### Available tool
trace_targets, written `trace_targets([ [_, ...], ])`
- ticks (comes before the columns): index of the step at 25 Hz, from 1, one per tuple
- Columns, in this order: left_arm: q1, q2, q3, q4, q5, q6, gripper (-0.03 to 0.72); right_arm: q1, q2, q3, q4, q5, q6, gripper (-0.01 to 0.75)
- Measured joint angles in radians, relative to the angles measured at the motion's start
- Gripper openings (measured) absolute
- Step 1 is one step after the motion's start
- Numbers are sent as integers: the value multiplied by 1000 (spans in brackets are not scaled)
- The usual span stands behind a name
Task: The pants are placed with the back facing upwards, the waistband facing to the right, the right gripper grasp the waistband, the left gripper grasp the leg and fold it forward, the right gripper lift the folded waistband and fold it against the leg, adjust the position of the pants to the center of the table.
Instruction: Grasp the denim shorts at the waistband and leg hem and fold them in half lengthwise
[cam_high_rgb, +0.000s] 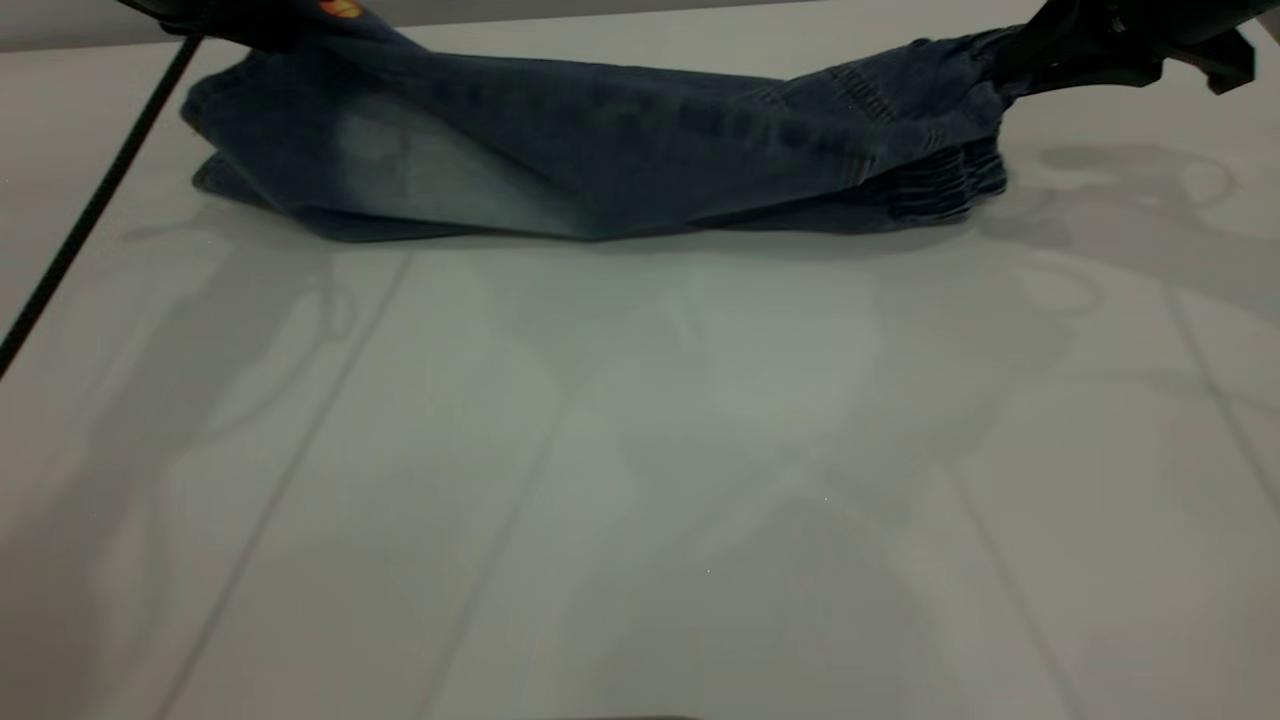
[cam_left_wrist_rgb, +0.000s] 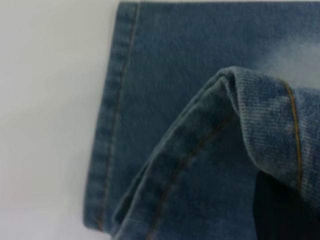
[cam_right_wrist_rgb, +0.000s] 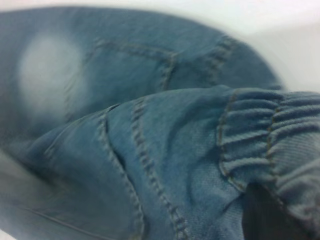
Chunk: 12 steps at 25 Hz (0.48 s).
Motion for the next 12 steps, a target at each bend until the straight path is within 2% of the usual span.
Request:
trace_targets([
  [5, 0, 46, -9, 0, -84, 10, 24, 0, 0, 0, 79, -82, -38, 36],
  [12, 0, 63, -12, -1, -242, 94, 24, 1, 0, 0, 262, -100, -210, 36],
])
